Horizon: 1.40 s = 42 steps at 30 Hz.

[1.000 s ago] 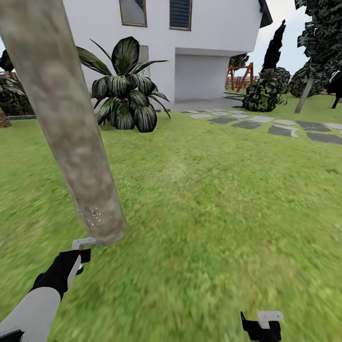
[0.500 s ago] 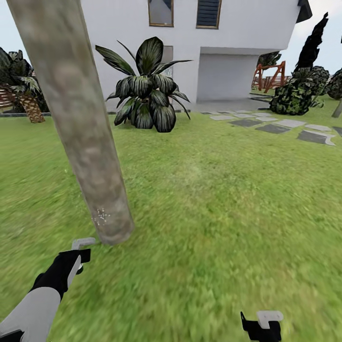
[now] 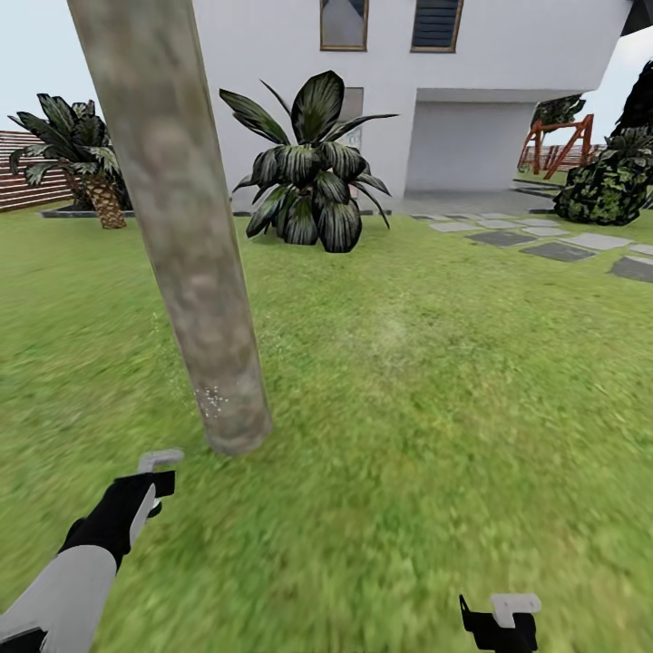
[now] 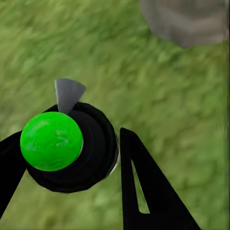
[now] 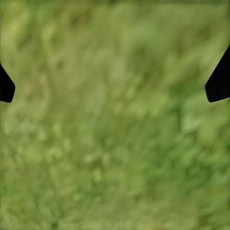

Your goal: In the garden, pick up the pesticide atomizer on the floor and spray pesticide onto both trees until each tree trunk is fully covered.

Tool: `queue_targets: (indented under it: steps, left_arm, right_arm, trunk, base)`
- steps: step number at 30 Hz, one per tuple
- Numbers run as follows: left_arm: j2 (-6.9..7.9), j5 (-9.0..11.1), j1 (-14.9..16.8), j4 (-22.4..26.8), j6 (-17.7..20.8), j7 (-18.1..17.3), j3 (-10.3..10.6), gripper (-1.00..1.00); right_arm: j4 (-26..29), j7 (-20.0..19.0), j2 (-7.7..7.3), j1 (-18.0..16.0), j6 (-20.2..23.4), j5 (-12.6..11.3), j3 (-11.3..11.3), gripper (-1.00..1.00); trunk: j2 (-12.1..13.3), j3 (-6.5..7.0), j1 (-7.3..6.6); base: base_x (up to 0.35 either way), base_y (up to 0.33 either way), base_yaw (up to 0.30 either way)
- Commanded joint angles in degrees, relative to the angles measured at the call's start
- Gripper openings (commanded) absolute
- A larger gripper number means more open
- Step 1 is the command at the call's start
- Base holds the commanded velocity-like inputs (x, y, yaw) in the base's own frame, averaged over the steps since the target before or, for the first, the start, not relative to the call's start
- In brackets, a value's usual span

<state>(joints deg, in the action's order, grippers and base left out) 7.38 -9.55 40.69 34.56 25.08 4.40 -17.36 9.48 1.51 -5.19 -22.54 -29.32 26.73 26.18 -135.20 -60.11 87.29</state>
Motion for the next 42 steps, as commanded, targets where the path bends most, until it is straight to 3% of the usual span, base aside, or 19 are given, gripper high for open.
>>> queue_targets:
  steps: [1, 2, 4, 7, 9, 11, 13, 16, 18, 19, 22, 24, 25, 27, 29, 31, 34, 38, 42]
  left_arm:
    - [-0.21, -0.64, 0.38, 0.18, 0.39, -0.25, -0.04, -1.00]
    - [-0.52, -0.64, 0.53, 0.23, 0.46, -0.32, 0.07, -1.00]
    - [-2.95, -0.87, 1.23, 0.39, 0.76, -0.37, 1.80, -1.00]
    - [-3.65, -0.96, 2.72, 0.65, 1.10, -0.36, 4.19, -1.00]
    - [-2.21, -0.98, 5.39, 0.68, 1.74, -0.38, 4.97, -1.00]
    - [0.76, -0.77, 6.41, 0.64, 2.34, -0.54, 4.89, -1.00]
    - [3.10, -0.75, 6.92, 0.71, 2.70, -4.37, 5.11, -1.00]
    - [1.25, -1.00, 7.88, 0.78, 3.35, -8.44, 5.36, -1.00]
    - [-0.06, -1.21, 9.90, 1.02, 7.02, -9.45, 5.63, -1.00]
    - [0.14, -1.23, 10.78, 1.15, 7.90, -9.56, 6.01, -1.00]
    - [1.64, -1.45, 13.40, 1.41, 9.27, -9.69, 6.53, -1.00]
    - [4.81, -1.31, 14.63, 1.46, 10.54, -9.76, 6.56, -1.00]
    - [5.58, -1.24, 14.89, 1.51, 10.87, -9.80, 6.57, -1.00]
    - [5.38, -1.17, 15.30, 1.65, 11.18, -9.85, 6.77, -1.00]
    - [3.48, -1.13, 15.44, 1.81, 11.48, -9.85, 9.15, -1.00]
    - [2.80, -1.07, 15.46, 1.88, 11.71, -9.85, 11.03, -1.00]
    - [3.28, -1.10, 15.67, 1.94, 11.89, -9.84, 12.30, -1.00]
    - [5.79, -0.98, 18.36, 1.89, 13.50, -9.84, 12.28, -1.00]
    - [3.30, -0.89, 18.53, 3.53, 15.93, -9.84, 12.72, -1.00]
  right_arm:
    - [-0.08, 0.16, 0.00, -0.05, -0.22, 0.60, 0.37, 1.00]
    - [-0.08, 0.16, 0.00, -0.05, -0.22, 0.60, 0.40, 1.00]
    - [-0.08, 0.16, 0.00, -0.05, -0.22, 0.60, 0.44, 1.00]
    - [-0.08, 0.16, 0.00, -0.05, -0.22, 0.60, 0.44, 1.00]
    - [-0.08, 0.16, 0.00, -0.05, -0.22, 0.60, 0.45, 1.00]
    - [-0.08, 0.16, 0.00, -0.05, -0.22, 0.60, 0.42, 1.00]
    - [-0.08, 0.16, 0.00, -0.05, -0.22, 0.60, 0.39, 1.00]
    - [-0.08, 0.16, 0.00, -0.05, -0.22, 0.60, 0.40, 1.00]
    - [-0.08, 0.16, 0.00, -0.05, -0.22, 0.60, 0.41, 1.00]
    - [-0.08, 0.16, 0.00, -0.05, -0.22, 0.60, 0.43, 1.00]
    - [-0.08, 0.16, 0.00, -0.05, -0.22, 0.60, 0.44, 1.00]
    - [-0.08, 0.16, 0.00, -0.05, -0.22, 0.60, 0.44, 1.00]
    - [-0.10, 0.16, 0.00, -0.05, -0.22, 0.60, 0.41, 1.00]
    - [-0.10, 0.16, 0.00, -0.05, -0.22, 0.60, 0.43, 1.00]
    - [-0.08, 0.16, 0.00, -0.05, -0.22, 0.60, 0.41, 1.00]
    - [-0.10, 0.16, 0.00, -0.05, -0.22, 0.60, 0.40, 1.00]
    - [-0.08, 0.16, 0.00, -0.05, -0.22, 0.60, 0.38, 1.00]
    - [-0.08, 0.16, 0.00, -0.05, -0.22, 0.60, 0.37, 1.00]
    - [-0.09, 0.16, 0.00, -0.05, -0.22, 0.60, 0.37, 1.00]
  trunk:
    - [-0.02, -0.05, -0.01]
    - [-0.02, -0.05, -0.01]
    - [-0.02, -0.05, -0.01]
    - [-0.02, -0.05, -0.01]
    - [-0.02, -0.05, -0.01]
    - [-0.02, -0.05, -0.01]
    - [-0.02, -0.05, -0.01]
    - [-0.02, -0.05, -0.01]
    - [-0.02, -0.05, -0.01]
    - [-0.02, -0.05, -0.01]
    - [-0.02, -0.05, -0.01]
    - [-0.02, -0.05, -0.01]
    - [-0.02, -0.05, -0.01]
    - [-0.02, -0.05, -0.01]
    - [-0.02, -0.05, -0.01]
    - [-0.02, -0.05, -0.01]
    - [-0.02, -0.05, -0.01]
    - [-0.02, -0.05, -0.01]
    - [-0.02, -0.05, -0.01]
  base:
    - [-0.001, 0.000, 0.002]
    - [-0.001, 0.000, 0.002]
    - [0.000, 0.000, 0.000]
    - [0.000, 0.000, 0.000]
    - [0.000, 0.000, 0.000]
    - [0.000, 0.000, 0.000]
    - [0.000, 0.000, 0.000]
    - [0.000, 0.000, 0.000]
    - [0.000, 0.000, 0.000]
    - [0.000, 0.000, 0.000]
    - [0.000, 0.000, 0.000]
    - [0.000, 0.000, 0.000]
    - [0.000, 0.000, 0.000]
    - [0.000, 0.000, 0.000]
    - [0.000, 0.000, 0.000]
    - [0.000, 0.000, 0.000]
    - [0.000, 0.000, 0.000]
    - [0.000, 0.000, 0.000]
    - [0.000, 0.000, 0.000]
